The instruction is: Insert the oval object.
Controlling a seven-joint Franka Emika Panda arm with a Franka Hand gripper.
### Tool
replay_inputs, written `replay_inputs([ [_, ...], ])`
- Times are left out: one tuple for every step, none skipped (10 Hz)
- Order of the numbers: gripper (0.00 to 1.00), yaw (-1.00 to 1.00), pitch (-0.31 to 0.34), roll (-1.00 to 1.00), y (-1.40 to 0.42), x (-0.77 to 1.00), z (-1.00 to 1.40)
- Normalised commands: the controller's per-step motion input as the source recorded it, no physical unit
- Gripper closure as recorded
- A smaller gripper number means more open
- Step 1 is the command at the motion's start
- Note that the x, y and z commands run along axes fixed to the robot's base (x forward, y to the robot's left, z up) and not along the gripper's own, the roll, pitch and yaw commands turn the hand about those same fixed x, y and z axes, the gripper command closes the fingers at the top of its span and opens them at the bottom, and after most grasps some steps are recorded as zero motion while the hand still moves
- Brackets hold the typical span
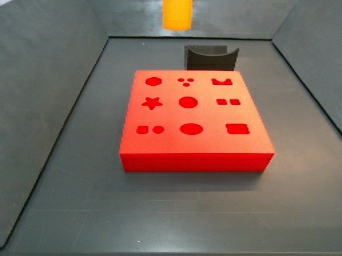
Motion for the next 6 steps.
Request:
replay_inputs([
  [1.0,0.0,0.0,0.0,-0.03,0.0,-0.01],
  [1.0,0.04,-0.094,0.0,-0.3,0.07,-0.23],
  [1.0,0.17,-0.073,0.14,-0.67,0.53,-0.3],
  [1.0,0.11,-0.08,0.15,-0.68,0.66,-0.31],
  [1.0,0.04,-0.017,0.18,-0.52,0.84,-0.52],
  [1.0,0.02,-0.004,0.18,-0.37,0.77,-0.53],
])
